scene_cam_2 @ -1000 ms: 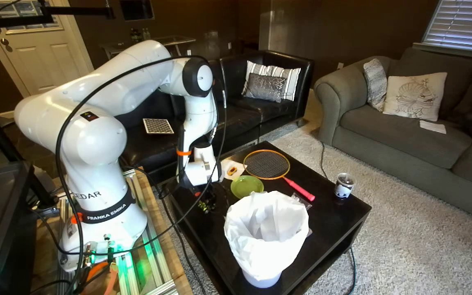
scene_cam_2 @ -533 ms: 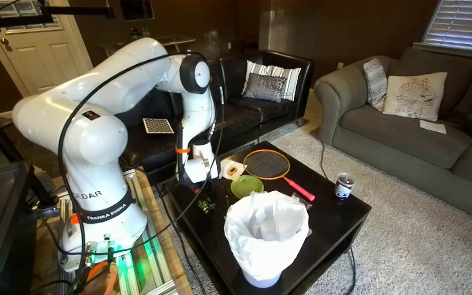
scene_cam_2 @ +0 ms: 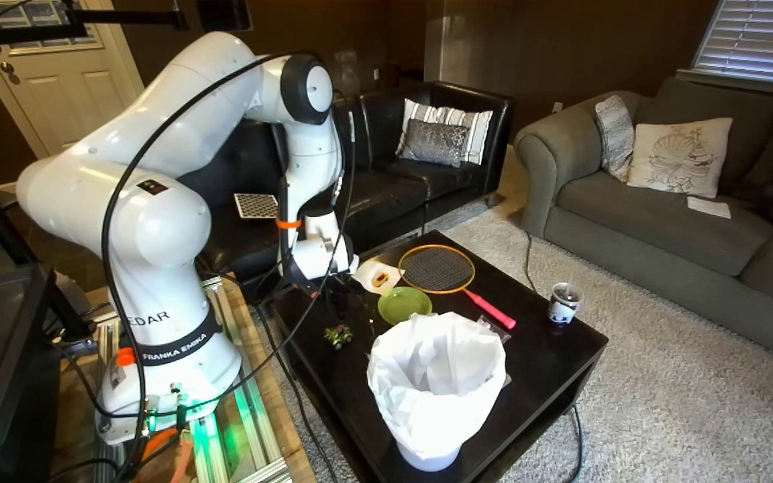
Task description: Make the toy car face the green plate
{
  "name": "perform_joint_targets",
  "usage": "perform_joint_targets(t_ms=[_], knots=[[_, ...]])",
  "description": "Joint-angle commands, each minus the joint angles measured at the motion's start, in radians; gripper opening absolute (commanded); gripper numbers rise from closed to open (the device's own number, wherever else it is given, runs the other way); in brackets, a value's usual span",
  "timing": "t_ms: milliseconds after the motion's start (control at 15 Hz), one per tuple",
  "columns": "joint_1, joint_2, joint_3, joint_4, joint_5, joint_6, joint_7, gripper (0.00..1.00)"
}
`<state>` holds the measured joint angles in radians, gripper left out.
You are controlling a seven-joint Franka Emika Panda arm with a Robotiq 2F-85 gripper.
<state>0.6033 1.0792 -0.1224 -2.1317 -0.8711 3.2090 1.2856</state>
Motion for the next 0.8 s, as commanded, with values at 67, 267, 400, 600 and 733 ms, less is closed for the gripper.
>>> perform_joint_targets(t_ms=[67, 267, 400, 600, 733], knots=[[-0.029, -0.172, 0.042, -0.150, -0.012, -0.100, -0.024, 1.00], [-0.028, -0.232, 0.050, -0.191, -0.015, -0.113, -0.043, 1.00], [-0.022, -0.268, 0.050, -0.212, -0.010, -0.126, -0.052, 1.00], [-0.020, -0.312, 0.051, -0.238, -0.009, -0.136, -0.064, 1.00], [-0.015, -0.342, 0.054, -0.253, -0.007, -0.157, -0.070, 1.00]])
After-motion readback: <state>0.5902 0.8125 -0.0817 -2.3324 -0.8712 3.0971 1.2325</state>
